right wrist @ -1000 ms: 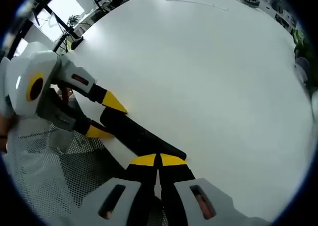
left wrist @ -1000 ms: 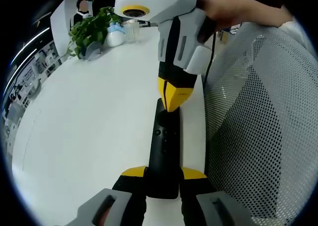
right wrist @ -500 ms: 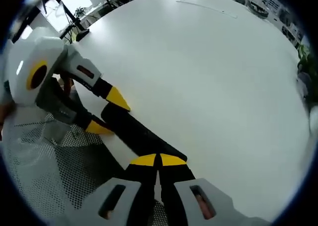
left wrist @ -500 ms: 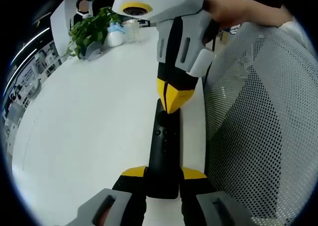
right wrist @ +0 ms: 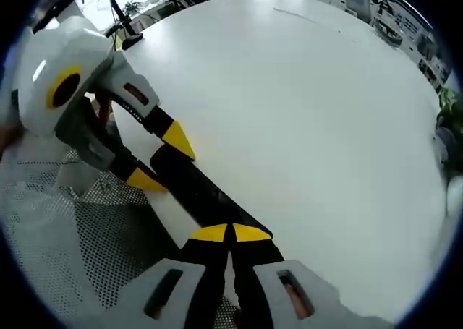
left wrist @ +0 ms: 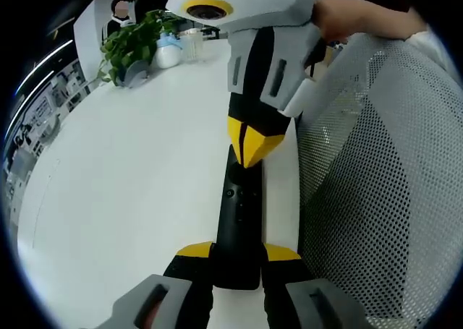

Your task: Press the specified remote control buttons in sequence, fully releasing each button before pressing the next.

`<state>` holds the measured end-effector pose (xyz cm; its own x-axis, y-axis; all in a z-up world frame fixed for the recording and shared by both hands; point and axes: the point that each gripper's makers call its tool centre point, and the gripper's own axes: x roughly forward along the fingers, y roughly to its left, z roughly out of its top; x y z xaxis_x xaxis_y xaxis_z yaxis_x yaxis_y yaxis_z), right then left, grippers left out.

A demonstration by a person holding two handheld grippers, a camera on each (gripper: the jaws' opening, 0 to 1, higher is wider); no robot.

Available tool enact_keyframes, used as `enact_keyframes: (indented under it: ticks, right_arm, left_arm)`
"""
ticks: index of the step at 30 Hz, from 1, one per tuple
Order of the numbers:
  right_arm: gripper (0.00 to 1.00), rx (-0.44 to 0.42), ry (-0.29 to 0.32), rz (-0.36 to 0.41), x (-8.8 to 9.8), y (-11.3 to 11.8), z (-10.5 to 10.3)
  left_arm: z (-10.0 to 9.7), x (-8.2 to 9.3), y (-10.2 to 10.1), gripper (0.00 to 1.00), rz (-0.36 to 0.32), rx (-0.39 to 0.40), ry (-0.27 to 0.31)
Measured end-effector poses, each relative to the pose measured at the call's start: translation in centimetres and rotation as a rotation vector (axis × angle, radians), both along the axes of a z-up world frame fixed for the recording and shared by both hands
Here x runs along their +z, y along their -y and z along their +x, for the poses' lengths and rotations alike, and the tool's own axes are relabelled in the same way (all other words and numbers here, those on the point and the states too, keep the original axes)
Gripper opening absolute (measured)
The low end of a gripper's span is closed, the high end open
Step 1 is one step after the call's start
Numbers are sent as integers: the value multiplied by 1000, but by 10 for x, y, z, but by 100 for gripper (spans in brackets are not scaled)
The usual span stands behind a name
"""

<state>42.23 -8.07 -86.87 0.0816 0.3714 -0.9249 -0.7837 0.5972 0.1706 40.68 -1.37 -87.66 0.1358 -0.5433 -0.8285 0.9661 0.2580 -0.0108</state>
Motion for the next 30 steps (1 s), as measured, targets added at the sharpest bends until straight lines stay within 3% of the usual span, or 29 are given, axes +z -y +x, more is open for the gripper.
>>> enact_keyframes:
  ticks: [12,30]
  right_arm:
    - [0,-28,-20,20,0,0,0]
    - [0,36,6,-21,1,-2,-1]
  left_arm:
    - [0,0,1,25,10,-10,0]
    - [0,0,1,25,5,-7,1]
